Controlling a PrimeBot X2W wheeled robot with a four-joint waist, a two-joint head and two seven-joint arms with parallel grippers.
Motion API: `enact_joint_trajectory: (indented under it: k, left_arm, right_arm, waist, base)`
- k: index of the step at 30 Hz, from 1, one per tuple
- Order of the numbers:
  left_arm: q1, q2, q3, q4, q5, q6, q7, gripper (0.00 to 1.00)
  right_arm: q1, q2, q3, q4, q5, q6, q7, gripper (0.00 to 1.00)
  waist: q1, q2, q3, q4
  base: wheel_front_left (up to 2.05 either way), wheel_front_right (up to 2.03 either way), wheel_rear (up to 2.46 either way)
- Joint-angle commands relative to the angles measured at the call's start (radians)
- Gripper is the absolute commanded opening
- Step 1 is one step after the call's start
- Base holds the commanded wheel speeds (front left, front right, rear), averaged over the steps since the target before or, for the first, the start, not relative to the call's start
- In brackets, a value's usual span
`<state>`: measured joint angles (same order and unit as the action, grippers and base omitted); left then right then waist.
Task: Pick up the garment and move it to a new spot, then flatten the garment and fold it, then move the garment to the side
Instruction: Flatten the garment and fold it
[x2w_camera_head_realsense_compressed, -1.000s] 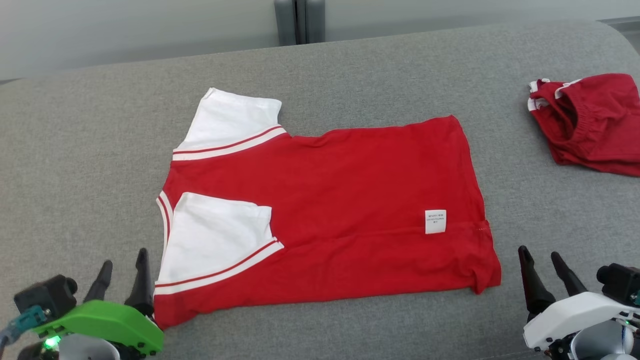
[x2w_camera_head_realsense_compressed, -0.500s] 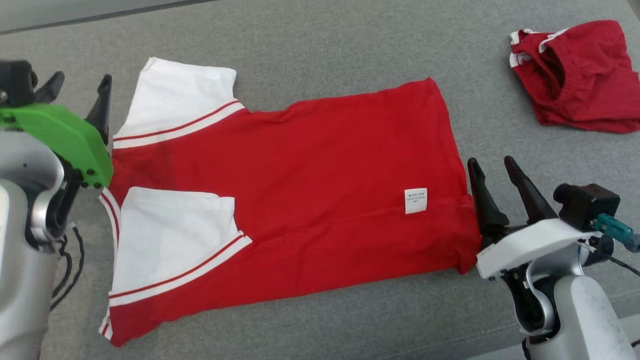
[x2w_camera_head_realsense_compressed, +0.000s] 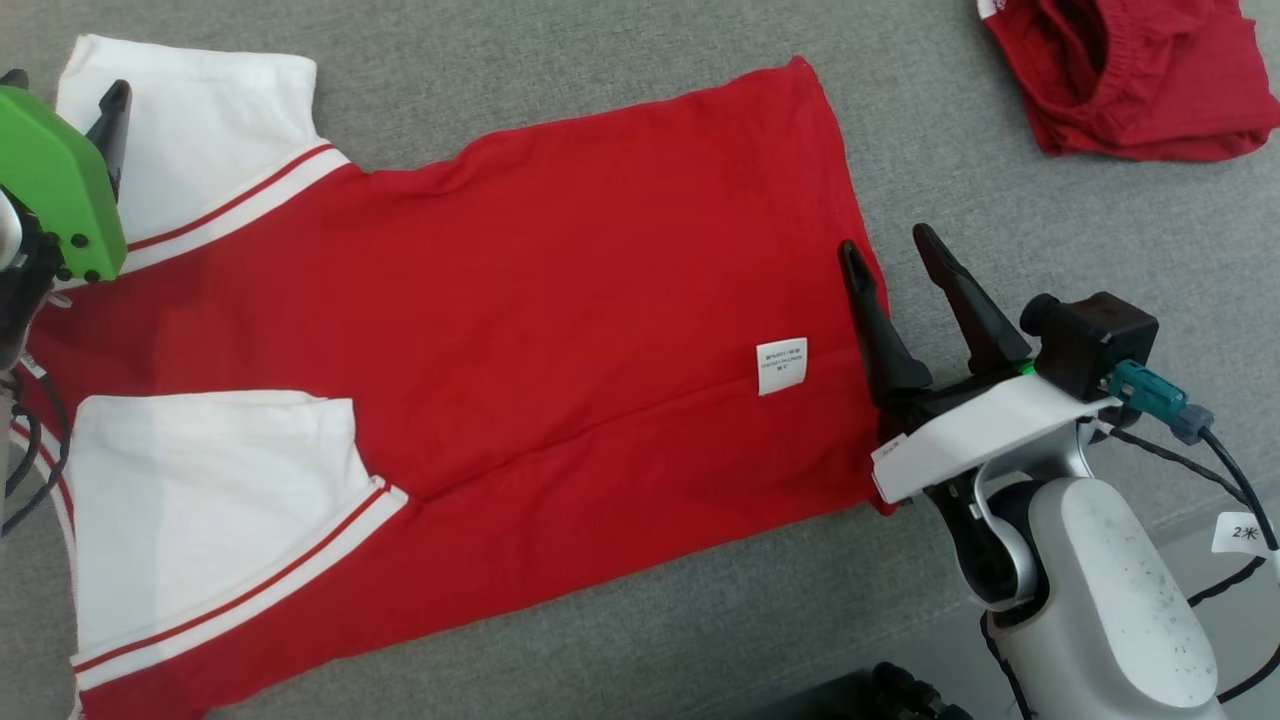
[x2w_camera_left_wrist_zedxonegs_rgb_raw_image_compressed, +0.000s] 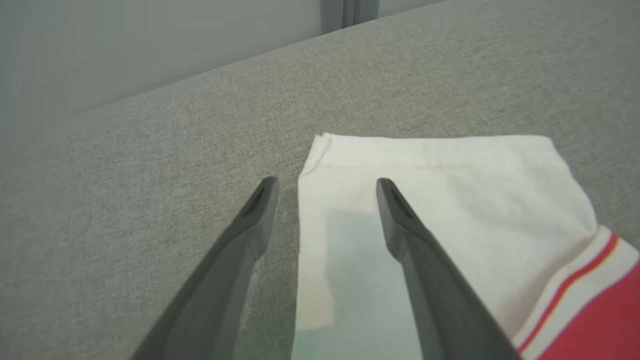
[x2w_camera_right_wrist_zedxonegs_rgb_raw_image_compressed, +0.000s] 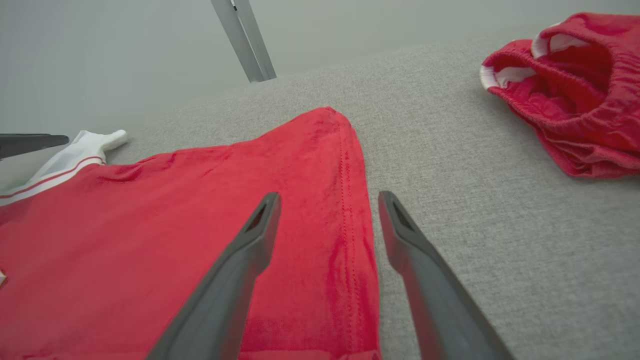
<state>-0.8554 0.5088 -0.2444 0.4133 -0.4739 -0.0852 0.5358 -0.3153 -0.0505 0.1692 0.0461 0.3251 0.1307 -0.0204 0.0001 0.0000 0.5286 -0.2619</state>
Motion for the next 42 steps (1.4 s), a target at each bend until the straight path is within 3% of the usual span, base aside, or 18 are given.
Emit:
enact_joint_trajectory:
  k: [1,13,14,16,17,28,42]
  left_arm:
    - [-0.017,0.013,0.003,0.010,0.005,0.000,-0.006,1.00]
    - [-0.051,0.040,-0.003,0.063,0.021,0.021,-0.007,1.00]
    - [-0.053,0.039,-0.004,0.066,0.015,0.018,0.000,0.93]
    - [-0.057,0.034,-0.007,0.068,0.004,0.012,0.014,0.26]
    - [-0.058,0.031,-0.008,0.066,0.000,0.009,0.018,0.00]
    - [-0.044,-0.038,-0.029,0.007,-0.033,-0.011,-0.092,0.00]
    - [0.010,-0.137,-0.081,-0.073,-0.077,-0.030,-0.232,0.00]
  right_arm:
    - [-0.015,0.000,0.007,0.002,0.006,0.000,-0.011,1.00]
    - [-0.056,-0.001,0.047,-0.005,-0.003,0.000,-0.018,1.00]
    - [-0.060,-0.001,0.047,-0.006,-0.004,0.000,-0.017,1.00]
    - [-0.066,-0.001,0.044,-0.006,-0.007,0.000,-0.015,1.00]
    - [-0.067,-0.004,0.041,-0.005,-0.010,0.000,-0.014,1.00]
    - [-0.180,-0.092,-0.012,0.078,-0.084,0.000,0.049,1.00]
    - [-0.459,-0.232,0.042,0.448,-0.126,0.000,0.206,1.00]
  waist:
    - [-0.0001,0.0000,0.041,-0.039]
    - [-0.0001,0.0000,0.050,-0.051]
    - [-0.0001,0.0000,0.050,-0.052]
    - [-0.0001,0.0000,0.049,-0.052]
    - [-0.0001,0.0000,0.048,-0.050]
    - [-0.0001,0.0000,-0.015,0.035]
    - [-0.0001,0.0000,-0.064,0.220]
  base:
    - [0.00,0.00,0.00]
    - [0.00,0.00,0.00]
    - [0.00,0.00,0.00]
    - [0.00,0.00,0.00]
    - [0.00,0.00,0.00]
    - [0.00,0.00,0.00]
    - [0.00,0.00,0.00]
